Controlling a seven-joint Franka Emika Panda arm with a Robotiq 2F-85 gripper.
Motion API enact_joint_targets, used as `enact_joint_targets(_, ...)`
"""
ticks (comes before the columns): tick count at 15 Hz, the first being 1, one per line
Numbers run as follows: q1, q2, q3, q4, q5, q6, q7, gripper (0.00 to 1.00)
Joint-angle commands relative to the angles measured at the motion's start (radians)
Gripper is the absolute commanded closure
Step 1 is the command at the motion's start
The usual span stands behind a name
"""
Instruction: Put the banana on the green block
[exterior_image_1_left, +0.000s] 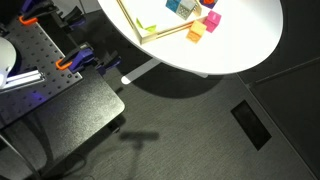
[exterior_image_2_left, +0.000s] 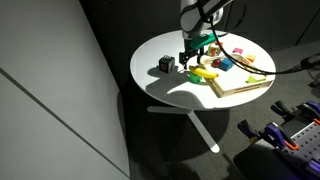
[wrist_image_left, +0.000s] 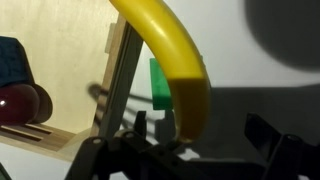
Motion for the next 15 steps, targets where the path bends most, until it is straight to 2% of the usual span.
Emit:
enact_joint_targets(1, -0.012, -0.044, 0.015, -0.002, 0.013, -0.041, -0.020, 0.00)
enact_joint_targets(7, -0.031, -0.133, 0.036, -0.046, 0.007, -0.125, -0.120, 0.00)
enact_joint_targets(15, -0.048, -0.257, 0.035, -0.112, 0.000, -0.321, -0.196, 0.00)
